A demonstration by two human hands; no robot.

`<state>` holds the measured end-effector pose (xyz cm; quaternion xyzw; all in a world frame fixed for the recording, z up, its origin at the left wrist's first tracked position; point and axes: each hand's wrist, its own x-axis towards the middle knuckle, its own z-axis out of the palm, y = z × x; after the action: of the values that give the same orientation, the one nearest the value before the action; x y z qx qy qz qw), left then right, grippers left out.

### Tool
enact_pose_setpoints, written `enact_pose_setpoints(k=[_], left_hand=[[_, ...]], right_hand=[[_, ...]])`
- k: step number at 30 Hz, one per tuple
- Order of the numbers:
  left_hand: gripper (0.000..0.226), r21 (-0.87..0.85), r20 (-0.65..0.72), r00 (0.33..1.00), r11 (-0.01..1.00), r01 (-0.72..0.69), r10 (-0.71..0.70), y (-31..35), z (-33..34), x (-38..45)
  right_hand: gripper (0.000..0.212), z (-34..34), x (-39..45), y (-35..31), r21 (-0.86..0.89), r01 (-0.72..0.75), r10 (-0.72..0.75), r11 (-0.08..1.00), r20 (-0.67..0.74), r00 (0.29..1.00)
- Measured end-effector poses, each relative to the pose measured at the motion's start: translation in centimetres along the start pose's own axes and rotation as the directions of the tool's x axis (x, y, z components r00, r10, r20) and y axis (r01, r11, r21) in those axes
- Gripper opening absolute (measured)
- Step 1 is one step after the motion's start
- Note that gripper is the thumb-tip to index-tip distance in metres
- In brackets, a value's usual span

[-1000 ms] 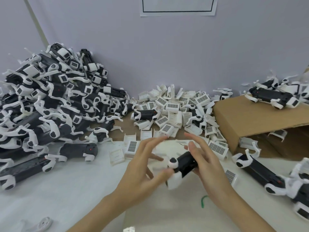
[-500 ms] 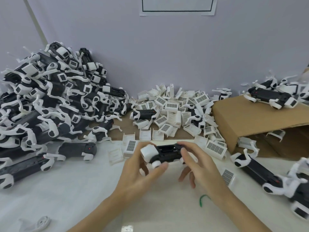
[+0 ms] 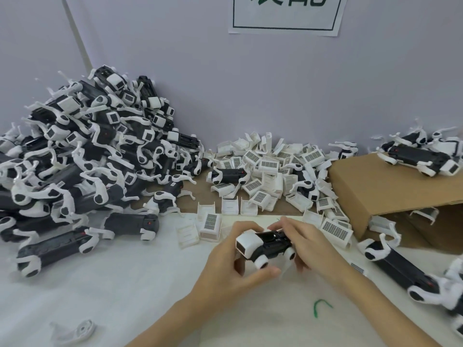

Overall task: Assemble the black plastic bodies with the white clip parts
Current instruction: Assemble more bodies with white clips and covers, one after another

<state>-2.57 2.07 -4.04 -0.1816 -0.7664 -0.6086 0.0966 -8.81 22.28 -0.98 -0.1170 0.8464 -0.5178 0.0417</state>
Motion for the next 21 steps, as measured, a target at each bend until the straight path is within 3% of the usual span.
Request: enact_pose_setpoints(k=[2, 5, 11, 13, 16, 19, 21], left_hand=[[0.049, -0.009, -0.031, 0.998, 0.999, -0.046, 0.045, 0.2, -0.3, 0.1], [0.036, -0.139, -0.039, 0.999, 0.99, 0.02, -0.026, 0.4, -0.8, 0.0], [0.044, -0.255, -0.055, 0.997, 0.966, 0.043, -0.059, 1.3, -0.4, 0.4], [0.043, -0.248, -0.063, 0.996, 0.968, 0.044, -0.062, 1.2, -0.5, 0.8], [0.047, -0.24, -0.12, 0.99, 0.97, 0.045, -0.076, 1.1, -1.2, 1.2], [0.047, -0.142, -0.215, 0.975, 0.99, 0.028, -0.058, 0.6, -2.1, 1.6], [0.048, -0.078, -0.282, 0.958, 0.997, 0.023, -0.044, 0.3, -2.2, 1.8]], right_hand=[[0.052, 1.0, 0.9, -0.2, -0.013, -0.006, 0.007, 1.0, 0.054, 0.999], [0.06, 2.5, 1.8, -0.1, -0.01, 0.001, -0.001, 1.0, 0.036, 0.999], [0.064, 2.9, 2.7, -0.4, 0.05, -0.018, 0.015, 0.999, 0.075, 0.997], [0.064, 2.8, 2.8, -0.3, 0.097, -0.001, -0.003, 0.995, 0.041, 0.999], [0.058, 2.4, 3.0, -0.1, 0.161, 0.0, 0.019, 0.987, -0.118, 0.993], [0.052, 2.6, 2.9, -0.5, -0.013, 0.02, -0.023, 1.0, -0.219, 0.975], [0.054, 3.0, 2.8, -1.0, -0.021, 0.009, -0.013, 1.0, -0.17, 0.985]])
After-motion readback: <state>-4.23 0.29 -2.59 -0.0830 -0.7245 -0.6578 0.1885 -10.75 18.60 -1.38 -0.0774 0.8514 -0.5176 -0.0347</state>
